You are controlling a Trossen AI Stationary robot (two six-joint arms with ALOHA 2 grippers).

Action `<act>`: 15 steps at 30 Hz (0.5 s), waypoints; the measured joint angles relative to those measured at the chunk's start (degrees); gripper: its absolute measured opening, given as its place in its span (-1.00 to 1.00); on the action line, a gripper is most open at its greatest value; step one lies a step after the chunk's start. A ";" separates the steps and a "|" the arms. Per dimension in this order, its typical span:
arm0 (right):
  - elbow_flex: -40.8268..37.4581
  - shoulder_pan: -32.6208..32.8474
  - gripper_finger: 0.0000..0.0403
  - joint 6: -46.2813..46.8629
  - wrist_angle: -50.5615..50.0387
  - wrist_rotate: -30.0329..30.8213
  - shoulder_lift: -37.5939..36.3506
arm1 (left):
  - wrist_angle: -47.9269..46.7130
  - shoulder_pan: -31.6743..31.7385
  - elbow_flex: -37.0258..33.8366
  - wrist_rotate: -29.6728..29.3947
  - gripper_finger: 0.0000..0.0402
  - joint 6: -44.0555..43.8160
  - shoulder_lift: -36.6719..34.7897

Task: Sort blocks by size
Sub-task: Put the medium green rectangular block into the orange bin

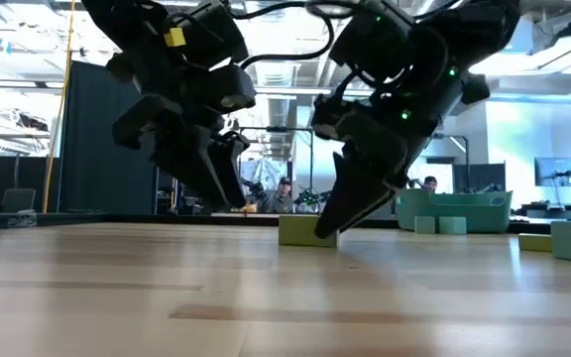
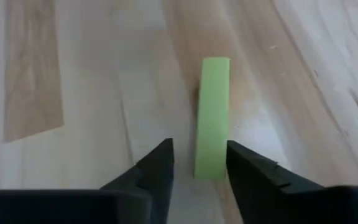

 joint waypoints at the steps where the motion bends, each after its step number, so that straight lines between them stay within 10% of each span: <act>1: 0.00 0.04 -0.12 -0.02 -0.08 0.00 -0.13 | 0.48 -0.23 -0.04 0.02 -0.02 0.04 0.08; 15: 0.00 1.77 0.16 0.59 -4.67 1.16 -2.71 | 11.00 -1.73 -0.04 0.08 -0.02 3.24 0.07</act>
